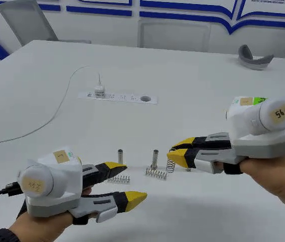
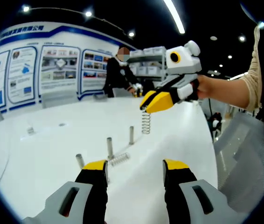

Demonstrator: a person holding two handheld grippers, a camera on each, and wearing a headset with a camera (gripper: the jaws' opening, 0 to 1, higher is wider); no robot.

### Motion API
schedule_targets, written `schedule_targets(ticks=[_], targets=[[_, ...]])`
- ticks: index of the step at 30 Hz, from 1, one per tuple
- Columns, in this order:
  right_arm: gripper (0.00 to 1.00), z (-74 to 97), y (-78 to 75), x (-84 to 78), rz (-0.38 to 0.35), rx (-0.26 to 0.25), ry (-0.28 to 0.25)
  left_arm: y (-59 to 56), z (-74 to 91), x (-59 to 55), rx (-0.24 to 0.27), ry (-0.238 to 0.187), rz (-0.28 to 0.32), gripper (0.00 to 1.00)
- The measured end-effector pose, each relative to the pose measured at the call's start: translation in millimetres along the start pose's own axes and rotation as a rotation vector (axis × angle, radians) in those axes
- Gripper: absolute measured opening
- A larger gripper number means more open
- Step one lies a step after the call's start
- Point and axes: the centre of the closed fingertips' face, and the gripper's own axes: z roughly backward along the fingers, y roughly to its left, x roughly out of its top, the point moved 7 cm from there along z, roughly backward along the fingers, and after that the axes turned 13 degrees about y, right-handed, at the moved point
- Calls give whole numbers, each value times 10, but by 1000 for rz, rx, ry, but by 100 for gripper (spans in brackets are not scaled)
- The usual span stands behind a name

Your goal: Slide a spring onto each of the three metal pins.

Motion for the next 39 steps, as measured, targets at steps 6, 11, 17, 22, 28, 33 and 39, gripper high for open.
schedule_targets(ticks=[6,11,17,22,28,33,39], targets=[[11,102,-138,-5,-20,-45,-11,79,88,-59,35,-3,23,54],[11,157,-255,-5,-37,-80,-20,122,157,-99,58,-4,33,54],[11,181,-397,-12,-60,-126,-33,170,238,-146,83,-7,49,56],[11,160,-520,-41,-85,-167,-42,199,296,-186,100,-8,59,57],[11,89,-658,-111,-113,-205,-40,208,328,-230,108,-6,70,58],[11,7,-730,-217,-136,-220,-21,206,346,-237,113,-3,74,58],[11,-43,-742,-260,-145,-218,-14,211,350,-240,115,-1,78,58]])
